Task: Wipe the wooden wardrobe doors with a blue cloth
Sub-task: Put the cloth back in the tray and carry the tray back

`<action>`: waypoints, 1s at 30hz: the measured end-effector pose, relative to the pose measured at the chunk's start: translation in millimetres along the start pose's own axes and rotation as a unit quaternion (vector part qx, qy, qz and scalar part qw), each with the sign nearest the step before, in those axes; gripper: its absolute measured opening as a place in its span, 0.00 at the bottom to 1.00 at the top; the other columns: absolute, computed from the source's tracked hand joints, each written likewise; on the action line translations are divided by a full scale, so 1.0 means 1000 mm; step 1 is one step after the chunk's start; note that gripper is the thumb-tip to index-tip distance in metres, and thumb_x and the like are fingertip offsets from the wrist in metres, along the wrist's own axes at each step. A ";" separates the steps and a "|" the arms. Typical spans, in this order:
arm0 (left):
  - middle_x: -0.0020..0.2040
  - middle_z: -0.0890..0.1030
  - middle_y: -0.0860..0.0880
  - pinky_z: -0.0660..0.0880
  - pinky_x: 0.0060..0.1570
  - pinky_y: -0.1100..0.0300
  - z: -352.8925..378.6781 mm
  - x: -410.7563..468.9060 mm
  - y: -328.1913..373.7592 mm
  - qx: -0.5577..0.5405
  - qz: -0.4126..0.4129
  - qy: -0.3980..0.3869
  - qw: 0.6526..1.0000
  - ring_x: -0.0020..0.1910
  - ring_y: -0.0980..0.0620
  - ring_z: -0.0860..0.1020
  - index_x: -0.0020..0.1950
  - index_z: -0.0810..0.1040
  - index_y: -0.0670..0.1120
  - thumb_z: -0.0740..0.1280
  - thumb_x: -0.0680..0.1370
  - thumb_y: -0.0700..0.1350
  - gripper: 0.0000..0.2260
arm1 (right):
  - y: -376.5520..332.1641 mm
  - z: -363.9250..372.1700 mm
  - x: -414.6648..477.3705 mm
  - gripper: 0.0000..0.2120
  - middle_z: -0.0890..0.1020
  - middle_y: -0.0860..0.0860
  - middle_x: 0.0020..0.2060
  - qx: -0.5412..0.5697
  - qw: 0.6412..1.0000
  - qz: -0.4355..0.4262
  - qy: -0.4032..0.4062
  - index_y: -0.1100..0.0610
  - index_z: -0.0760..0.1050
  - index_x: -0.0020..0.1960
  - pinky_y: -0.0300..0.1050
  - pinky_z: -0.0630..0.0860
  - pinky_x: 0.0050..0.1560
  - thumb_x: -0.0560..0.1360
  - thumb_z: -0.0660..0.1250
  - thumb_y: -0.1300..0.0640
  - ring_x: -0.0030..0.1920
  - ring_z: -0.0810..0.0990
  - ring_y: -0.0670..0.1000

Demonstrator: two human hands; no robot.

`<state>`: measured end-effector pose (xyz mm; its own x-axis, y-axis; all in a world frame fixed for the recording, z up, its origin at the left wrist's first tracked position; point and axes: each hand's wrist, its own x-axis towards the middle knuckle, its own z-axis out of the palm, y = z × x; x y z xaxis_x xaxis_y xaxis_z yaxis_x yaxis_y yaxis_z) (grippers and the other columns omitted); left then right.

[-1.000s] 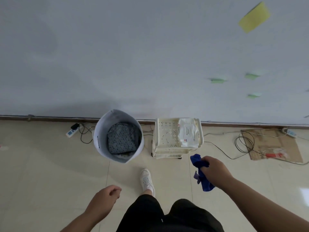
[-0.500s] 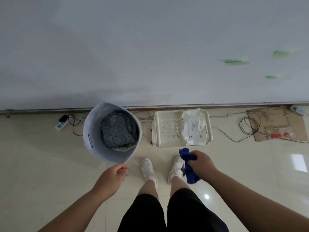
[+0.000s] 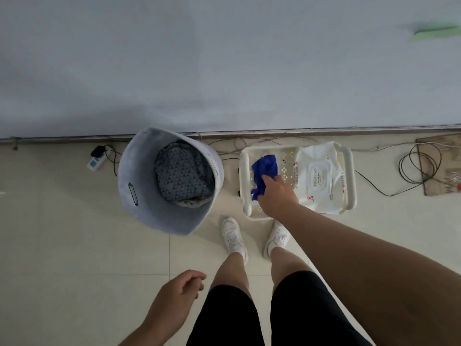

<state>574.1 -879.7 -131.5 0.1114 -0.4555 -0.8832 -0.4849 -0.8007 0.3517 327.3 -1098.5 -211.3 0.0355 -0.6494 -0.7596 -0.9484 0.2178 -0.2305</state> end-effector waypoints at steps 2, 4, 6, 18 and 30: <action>0.47 0.86 0.61 0.78 0.47 0.60 0.003 0.003 0.006 -0.001 -0.001 0.001 1.000 0.42 0.61 0.83 0.52 0.80 0.69 0.65 0.82 0.47 0.14 | 0.005 0.002 0.002 0.19 0.71 0.55 0.61 -0.016 1.000 -0.016 -0.001 0.50 0.67 0.68 0.53 0.75 0.51 0.78 0.62 0.55 0.58 0.74 0.60; 0.47 0.86 0.61 0.78 0.48 0.60 0.006 0.008 0.018 -0.003 0.006 0.002 1.000 0.42 0.61 0.83 0.51 0.81 0.69 0.65 0.82 0.47 0.14 | 0.009 -0.003 0.001 0.20 0.72 0.55 0.61 -0.002 1.000 -0.028 -0.008 0.50 0.66 0.70 0.52 0.75 0.51 0.78 0.61 0.55 0.57 0.75 0.59; 0.46 0.86 0.61 0.78 0.48 0.61 0.008 0.013 0.036 -0.010 0.016 0.003 1.000 0.42 0.62 0.84 0.50 0.81 0.69 0.66 0.82 0.46 0.14 | 0.017 -0.014 -0.004 0.22 0.72 0.55 0.61 0.022 0.999 -0.033 -0.018 0.49 0.66 0.72 0.52 0.77 0.53 0.79 0.61 0.55 0.55 0.76 0.59; 0.56 0.80 0.59 0.80 0.50 0.53 0.027 0.086 0.179 -0.089 0.067 0.037 0.993 0.53 0.56 0.80 0.62 0.77 0.57 0.68 0.82 0.50 0.09 | 0.167 -0.099 -0.037 0.08 0.81 0.44 0.34 0.240 0.936 0.139 0.217 0.49 0.75 0.42 0.41 0.68 0.30 0.77 0.63 0.48 0.36 0.79 0.47; 0.48 0.86 0.46 0.82 0.47 0.54 0.048 0.133 0.196 -0.208 0.009 0.042 0.977 0.46 0.50 0.86 0.53 0.81 0.48 0.65 0.85 0.44 0.06 | 0.178 -0.082 -0.022 0.09 0.84 0.51 0.43 0.442 0.872 0.173 0.117 0.53 0.80 0.57 0.41 0.74 0.35 0.80 0.63 0.56 0.39 0.81 0.49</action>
<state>452.4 -1078.1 -194.8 0.1854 -0.4877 -0.8531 -0.0953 -0.8730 0.4783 132.4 -1105.2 -185.9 -0.3682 -0.5424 -0.7552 -0.2728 0.8395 -0.4700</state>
